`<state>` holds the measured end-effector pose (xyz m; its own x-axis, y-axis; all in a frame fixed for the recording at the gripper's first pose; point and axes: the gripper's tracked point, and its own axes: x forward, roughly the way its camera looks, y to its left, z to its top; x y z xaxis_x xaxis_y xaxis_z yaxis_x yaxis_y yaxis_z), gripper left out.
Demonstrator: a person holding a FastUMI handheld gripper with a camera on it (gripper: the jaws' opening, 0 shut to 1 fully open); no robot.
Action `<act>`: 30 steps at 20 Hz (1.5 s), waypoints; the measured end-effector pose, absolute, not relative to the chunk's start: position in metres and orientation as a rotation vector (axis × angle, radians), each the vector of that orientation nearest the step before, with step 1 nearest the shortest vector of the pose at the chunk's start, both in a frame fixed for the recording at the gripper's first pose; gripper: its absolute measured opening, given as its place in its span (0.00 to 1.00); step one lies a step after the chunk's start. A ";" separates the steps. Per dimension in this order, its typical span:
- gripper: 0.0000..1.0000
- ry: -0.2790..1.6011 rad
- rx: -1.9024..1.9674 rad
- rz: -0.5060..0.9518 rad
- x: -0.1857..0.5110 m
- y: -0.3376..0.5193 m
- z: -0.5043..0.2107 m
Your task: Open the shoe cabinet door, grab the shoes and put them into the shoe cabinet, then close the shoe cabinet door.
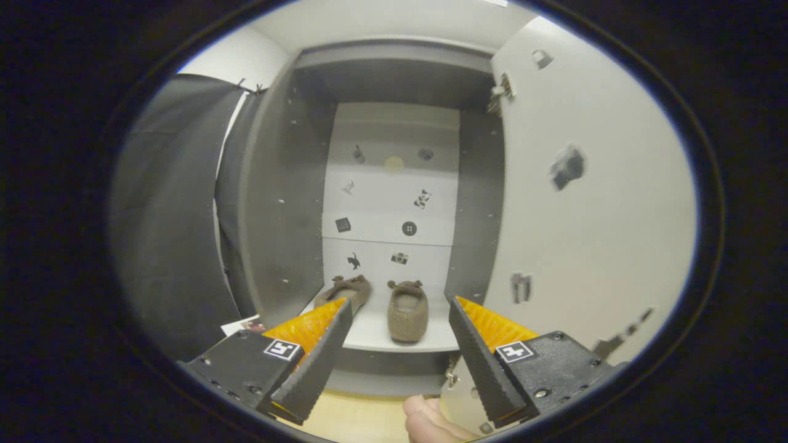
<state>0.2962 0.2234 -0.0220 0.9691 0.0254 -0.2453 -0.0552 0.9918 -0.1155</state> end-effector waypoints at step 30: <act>1.00 0.046 -0.051 -0.248 0.012 -0.029 0.019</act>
<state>0.0120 -0.0285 0.0194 0.9684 -0.2463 -0.0388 0.2439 0.9681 -0.0565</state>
